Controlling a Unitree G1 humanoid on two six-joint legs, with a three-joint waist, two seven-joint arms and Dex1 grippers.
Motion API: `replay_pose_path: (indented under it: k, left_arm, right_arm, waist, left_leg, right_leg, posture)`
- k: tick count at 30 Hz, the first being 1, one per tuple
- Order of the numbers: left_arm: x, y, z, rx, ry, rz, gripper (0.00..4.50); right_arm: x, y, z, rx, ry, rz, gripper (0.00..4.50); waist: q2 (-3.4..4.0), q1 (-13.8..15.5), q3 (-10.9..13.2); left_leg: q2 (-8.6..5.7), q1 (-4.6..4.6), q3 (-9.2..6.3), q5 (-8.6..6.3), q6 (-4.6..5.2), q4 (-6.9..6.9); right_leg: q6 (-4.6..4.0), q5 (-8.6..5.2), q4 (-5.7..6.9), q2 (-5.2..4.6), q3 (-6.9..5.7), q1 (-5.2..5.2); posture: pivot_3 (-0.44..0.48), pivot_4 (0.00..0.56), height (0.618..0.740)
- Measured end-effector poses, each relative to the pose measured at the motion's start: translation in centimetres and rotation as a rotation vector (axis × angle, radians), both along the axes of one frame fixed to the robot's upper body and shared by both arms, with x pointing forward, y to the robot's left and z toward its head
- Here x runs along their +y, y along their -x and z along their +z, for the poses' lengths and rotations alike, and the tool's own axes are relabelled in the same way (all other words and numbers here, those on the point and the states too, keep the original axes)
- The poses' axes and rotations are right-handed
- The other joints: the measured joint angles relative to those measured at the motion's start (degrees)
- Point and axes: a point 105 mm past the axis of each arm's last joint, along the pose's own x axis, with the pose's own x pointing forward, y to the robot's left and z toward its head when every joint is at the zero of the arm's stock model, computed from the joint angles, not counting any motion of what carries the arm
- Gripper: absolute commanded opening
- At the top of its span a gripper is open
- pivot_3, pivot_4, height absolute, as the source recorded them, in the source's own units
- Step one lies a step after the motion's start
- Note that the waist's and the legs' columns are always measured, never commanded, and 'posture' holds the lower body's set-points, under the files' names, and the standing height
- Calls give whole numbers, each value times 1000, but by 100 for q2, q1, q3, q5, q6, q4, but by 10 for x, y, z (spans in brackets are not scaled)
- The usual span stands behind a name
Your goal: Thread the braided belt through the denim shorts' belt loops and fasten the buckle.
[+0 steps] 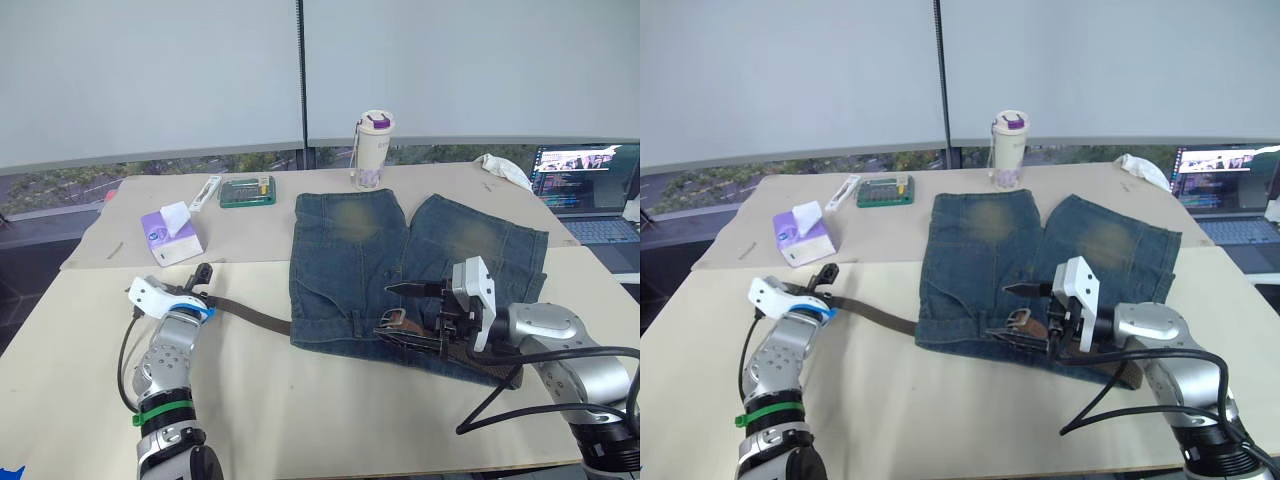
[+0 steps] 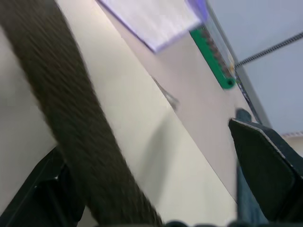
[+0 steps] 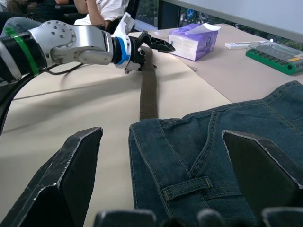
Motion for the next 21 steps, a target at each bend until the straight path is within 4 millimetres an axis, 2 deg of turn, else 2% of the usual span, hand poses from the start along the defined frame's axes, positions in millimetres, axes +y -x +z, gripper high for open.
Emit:
replay_pose_path:
  k: [7, 8, 10, 15, 19, 20, 21]
  left_arm:
    - [21, -6, 2, 4, -30, 67, 4500]
    - [23, -7, 2, 3, -32, 77, 3972]
    - [27, -6, -2, 15, -38, 94, 3423]
    - [35, -4, -7, 53, -142, 130, 1699]
    - [34, -6, 0, 29, -259, 110, 312]
    - [30, -7, 5, 13, -341, 82, 47]
    - [20, -9, 14, -21, -443, 30, 47]
  right_arm:
    - [3, -2, 2, -5, -32, -10, 4471]
    - [5, -2, 3, -6, -47, -7, 4500]
    - [6, -1, 4, -10, -59, -8, 4500]
    - [10, -1, 13, -30, -120, -11, 4500]
    - [10, -3, 16, -43, -136, -34, 4500]
    - [10, -4, 18, -49, -148, -44, 4500]
    - [10, -5, 19, -52, -163, -61, 4500]
  waist:
    - [11, 10, -8]
    - [12, 10, -9]
    - [13, 11, -10]
    - [2, 11, -3]
    - [-24, 39, 13]
    - [-28, 43, 15]
    - [-31, 56, 17]
  left_leg:
    - [-5, -1, -6, 0, 0, -1]
    - [-5, -1, -6, 0, 1, -1]
    - [-6, -2, -7, 0, 1, -1]
    - [-6, -3, -10, 1, -1, -5]
    - [-10, -7, -17, 1, -2, -6]
    - [-12, -8, -18, 1, -1, -6]
    - [-13, -9, -20, 2, -2, -6]
  right_leg:
    - [0, 0, 1, -2, -1, -1]
    - [0, 0, 1, -3, -1, -1]
    - [0, 0, 1, -4, -1, -1]
    - [-1, 1, 0, -5, -2, -3]
    - [-4, 3, -1, -7, -5, -5]
    - [-4, 4, -2, -8, -4, -6]
    - [-5, 4, -2, -12, -5, -5]
  posture:
    - [0, 150, 740]
    - [0, 150, 740]
    - [0, 150, 740]
    - [0, 150, 740]
    - [0, 150, 740]
    - [0, 150, 740]
    - [0, 150, 740]
